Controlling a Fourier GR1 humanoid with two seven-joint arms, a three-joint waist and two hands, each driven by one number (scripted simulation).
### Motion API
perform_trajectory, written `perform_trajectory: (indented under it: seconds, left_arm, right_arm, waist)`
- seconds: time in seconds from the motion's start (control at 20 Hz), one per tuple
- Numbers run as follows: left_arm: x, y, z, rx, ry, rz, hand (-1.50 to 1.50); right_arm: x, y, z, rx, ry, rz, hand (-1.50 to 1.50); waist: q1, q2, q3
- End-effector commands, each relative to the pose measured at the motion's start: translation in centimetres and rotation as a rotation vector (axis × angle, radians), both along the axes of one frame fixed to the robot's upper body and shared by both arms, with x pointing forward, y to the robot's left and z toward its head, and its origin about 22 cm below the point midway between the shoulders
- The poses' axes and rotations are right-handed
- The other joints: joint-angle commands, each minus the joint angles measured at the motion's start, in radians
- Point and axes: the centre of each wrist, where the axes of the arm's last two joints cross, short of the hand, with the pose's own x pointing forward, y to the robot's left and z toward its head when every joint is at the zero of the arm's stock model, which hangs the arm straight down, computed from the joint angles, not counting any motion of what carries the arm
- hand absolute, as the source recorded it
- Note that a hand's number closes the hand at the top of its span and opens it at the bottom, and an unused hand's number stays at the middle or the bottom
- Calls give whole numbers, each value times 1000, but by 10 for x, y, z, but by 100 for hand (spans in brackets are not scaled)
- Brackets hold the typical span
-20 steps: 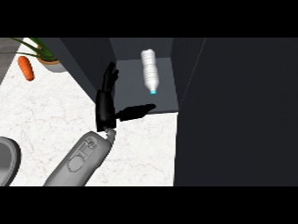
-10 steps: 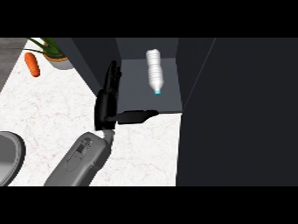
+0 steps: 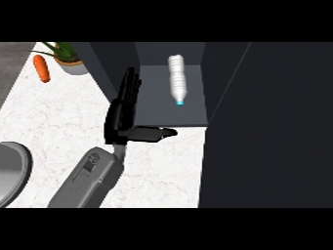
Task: Pick up the bottled water, place it into the cabinet and close the cabinet
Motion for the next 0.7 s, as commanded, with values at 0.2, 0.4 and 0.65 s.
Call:
perform_trajectory:
  seconds: [0.2, 0.4, 0.65]
  left_arm:
    - [0, 29, 43, -54, -124, -41, -150]
    - [-40, 32, 47, -124, -161, -47, -150]
    - [-77, 21, 64, -146, -171, -48, -150]
  right_arm:
    - [-10, 4, 4, -9, 5, 2, -150]
    - [4, -3, 3, 4, 17, -24, -150]
    - [-22, 10, 9, 0, 24, -4, -150]
  waist:
    - [12, -9, 6]
    - [31, -10, 7]
    - [16, -11, 6]
